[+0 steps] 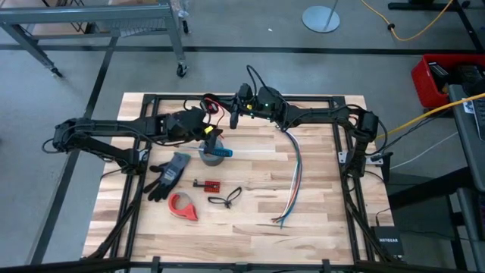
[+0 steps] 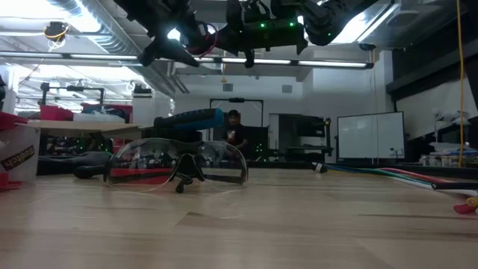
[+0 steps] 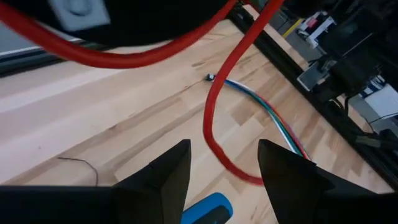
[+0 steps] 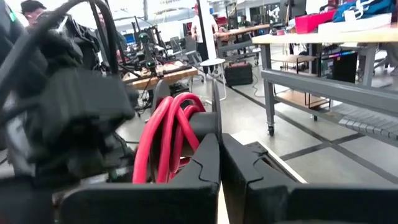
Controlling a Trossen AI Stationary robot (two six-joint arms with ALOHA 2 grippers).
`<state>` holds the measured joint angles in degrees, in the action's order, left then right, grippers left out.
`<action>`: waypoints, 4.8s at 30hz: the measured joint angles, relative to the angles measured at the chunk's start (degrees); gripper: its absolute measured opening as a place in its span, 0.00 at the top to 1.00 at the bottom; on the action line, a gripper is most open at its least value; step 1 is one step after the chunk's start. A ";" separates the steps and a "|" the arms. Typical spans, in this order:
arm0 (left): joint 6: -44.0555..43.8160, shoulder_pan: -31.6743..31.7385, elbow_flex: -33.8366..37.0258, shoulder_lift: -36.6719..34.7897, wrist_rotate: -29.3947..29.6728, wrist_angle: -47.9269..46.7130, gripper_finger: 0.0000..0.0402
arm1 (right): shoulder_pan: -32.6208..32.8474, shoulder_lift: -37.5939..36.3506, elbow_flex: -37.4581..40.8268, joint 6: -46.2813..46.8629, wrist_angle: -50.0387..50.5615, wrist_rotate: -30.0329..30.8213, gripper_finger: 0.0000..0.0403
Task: Coil cords
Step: Coil the red wire into the black spool
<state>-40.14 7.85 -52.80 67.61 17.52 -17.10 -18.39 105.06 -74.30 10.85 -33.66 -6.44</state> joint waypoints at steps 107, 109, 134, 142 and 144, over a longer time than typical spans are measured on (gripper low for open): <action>0.02 4.36 0.02 -10.48 10.27 -15.72 1.00 | 7.28 -4.48 0.02 -14.25 23.78 13.35 1.00; 0.02 4.36 0.02 -10.09 9.82 -14.22 1.00 | 7.28 -4.48 0.02 -14.31 24.21 14.52 1.00; -3.33 4.31 -0.02 -6.03 1.49 -3.12 1.00 | 7.15 -0.06 0.02 -14.16 24.05 16.80 1.00; -4.72 4.20 -0.02 -5.22 1.49 -2.14 1.00 | 7.13 0.02 0.02 -14.14 21.04 17.48 1.00; -4.70 4.20 -0.02 -5.13 1.49 -1.35 1.00 | 7.13 0.02 0.02 -14.05 20.97 17.46 1.00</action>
<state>-44.84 12.05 -52.82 62.48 19.00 -18.45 -11.27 105.08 -74.28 -3.20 -12.69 11.03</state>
